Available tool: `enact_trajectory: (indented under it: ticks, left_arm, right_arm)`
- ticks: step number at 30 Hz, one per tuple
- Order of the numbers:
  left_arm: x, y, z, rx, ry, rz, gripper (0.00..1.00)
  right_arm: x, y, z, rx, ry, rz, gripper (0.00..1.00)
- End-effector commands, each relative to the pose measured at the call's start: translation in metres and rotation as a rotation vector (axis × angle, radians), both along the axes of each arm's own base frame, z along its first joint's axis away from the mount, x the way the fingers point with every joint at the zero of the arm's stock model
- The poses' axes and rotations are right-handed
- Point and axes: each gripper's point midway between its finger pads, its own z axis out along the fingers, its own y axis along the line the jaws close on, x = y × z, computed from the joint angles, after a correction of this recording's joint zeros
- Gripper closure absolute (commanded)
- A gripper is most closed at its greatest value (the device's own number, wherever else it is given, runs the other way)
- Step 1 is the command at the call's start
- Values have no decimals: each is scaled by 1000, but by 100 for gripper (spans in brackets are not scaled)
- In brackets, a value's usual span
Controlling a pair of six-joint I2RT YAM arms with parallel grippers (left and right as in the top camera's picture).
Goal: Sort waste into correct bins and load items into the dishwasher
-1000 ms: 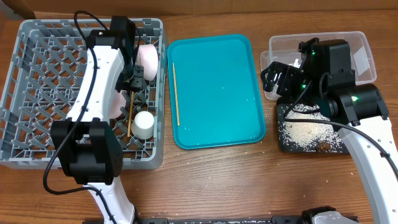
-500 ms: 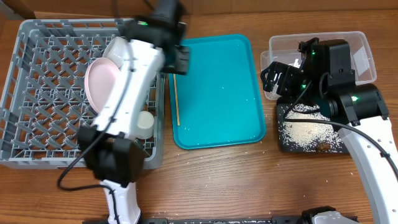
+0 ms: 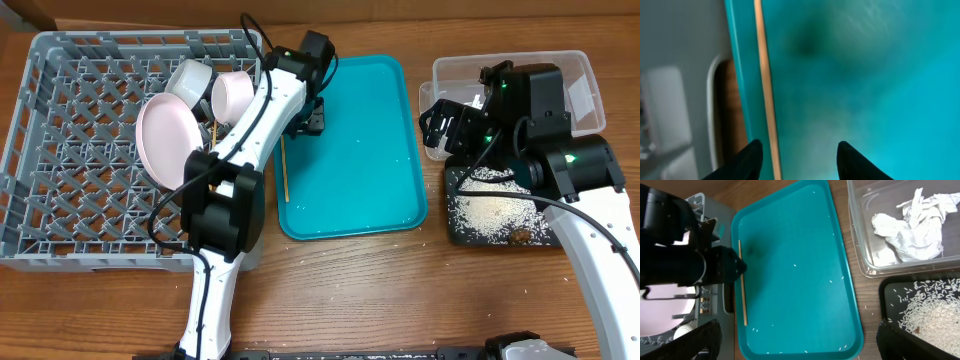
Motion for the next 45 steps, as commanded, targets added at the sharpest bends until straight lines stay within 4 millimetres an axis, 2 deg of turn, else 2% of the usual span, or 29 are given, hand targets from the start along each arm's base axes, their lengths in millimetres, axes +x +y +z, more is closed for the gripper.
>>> enact_trajectory:
  ticks: [1,8,18,25,34,43,45]
  left_arm:
    - [4,-1,-20,-11,18,8,51]
    - [0,4,-44,15,60,48,52]
    - [0,16,-43,75,56,64,53]
    - [-1,17,-43,82,63,45,53]
    - [-15,21,-78,101,133,37,54]
    - [-15,21,-81,102,130,36,55]
    - [-18,27,-82,128,141,40,56]
  right_arm:
    - [3,-1,4,-1,-13,-5,0]
    - [3,-1,4,-1,-13,-5,0]
    - [3,-1,4,-1,-13,-5,0]
    - [3,-1,4,-1,-13,-5,0]
    - [3,-1,4,-1,-13,-5,0]
    - [3,-1,4,-1,-13,-5,0]
    - [3,-1,4,-1,-13,-5,0]
